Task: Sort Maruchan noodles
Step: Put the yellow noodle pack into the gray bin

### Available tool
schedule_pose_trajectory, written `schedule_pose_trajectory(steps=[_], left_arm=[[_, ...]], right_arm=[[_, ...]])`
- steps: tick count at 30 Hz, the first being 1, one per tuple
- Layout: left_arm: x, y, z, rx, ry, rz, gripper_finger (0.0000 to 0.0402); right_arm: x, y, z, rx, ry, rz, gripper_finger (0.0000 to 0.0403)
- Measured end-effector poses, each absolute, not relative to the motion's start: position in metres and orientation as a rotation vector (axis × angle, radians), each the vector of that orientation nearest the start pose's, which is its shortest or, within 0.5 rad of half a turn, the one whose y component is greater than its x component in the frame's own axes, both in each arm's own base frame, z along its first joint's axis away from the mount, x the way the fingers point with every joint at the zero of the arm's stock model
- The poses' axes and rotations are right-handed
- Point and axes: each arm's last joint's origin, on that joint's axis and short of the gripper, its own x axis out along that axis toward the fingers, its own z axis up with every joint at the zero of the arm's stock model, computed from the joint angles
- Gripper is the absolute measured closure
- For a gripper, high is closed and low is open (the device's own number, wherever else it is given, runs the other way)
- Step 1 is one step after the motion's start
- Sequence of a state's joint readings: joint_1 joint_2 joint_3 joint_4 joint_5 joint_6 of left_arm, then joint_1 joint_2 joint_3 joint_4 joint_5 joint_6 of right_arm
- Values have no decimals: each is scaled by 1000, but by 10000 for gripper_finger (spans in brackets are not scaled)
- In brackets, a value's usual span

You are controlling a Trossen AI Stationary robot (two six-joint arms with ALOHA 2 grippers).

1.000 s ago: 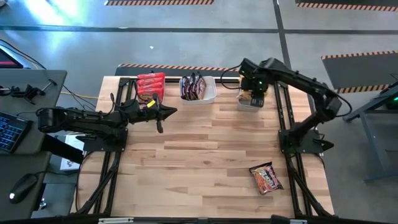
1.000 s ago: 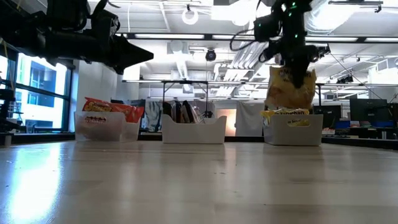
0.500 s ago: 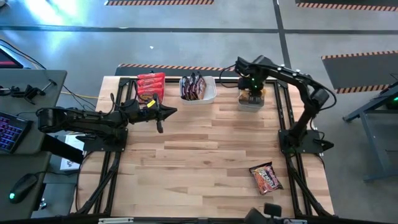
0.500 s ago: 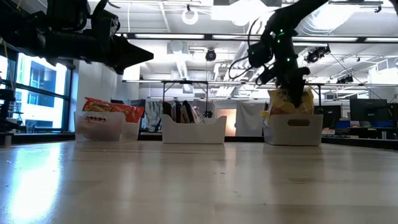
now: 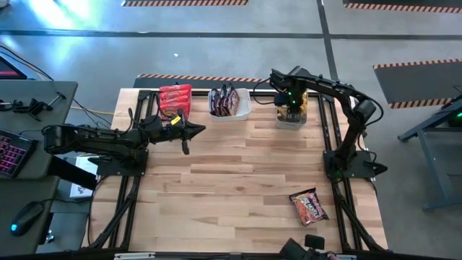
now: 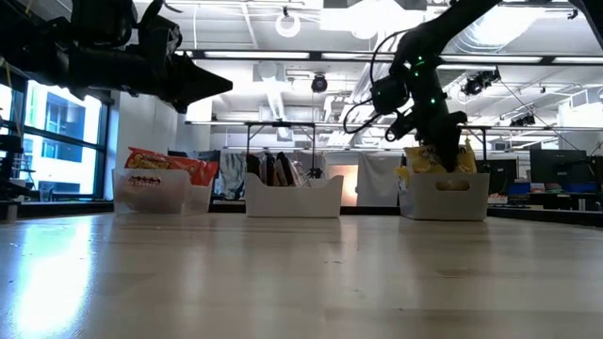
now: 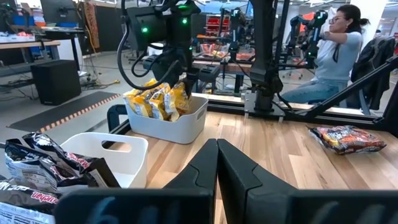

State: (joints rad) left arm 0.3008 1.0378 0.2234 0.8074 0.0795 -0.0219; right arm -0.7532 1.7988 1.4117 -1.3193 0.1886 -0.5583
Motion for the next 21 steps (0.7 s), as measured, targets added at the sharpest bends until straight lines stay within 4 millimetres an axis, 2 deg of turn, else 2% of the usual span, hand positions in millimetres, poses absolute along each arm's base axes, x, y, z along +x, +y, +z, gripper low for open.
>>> schedule_pose_trajectory(steps=[6,12,16,21], left_arm=[[186,55,193,-23,5,221,401],[186,55,193,-23,5,221,401],[186,55,193,-23,5,221,401],[186,55,193,-23,5,222,401]], right_arm=[[227,-222,227,97,1759,-189,295],[225,-220,209,68,1760,-157,290],[224,-217,200,51,1787,-188,275],[226,-215,198,-3,1821,-223,240]])
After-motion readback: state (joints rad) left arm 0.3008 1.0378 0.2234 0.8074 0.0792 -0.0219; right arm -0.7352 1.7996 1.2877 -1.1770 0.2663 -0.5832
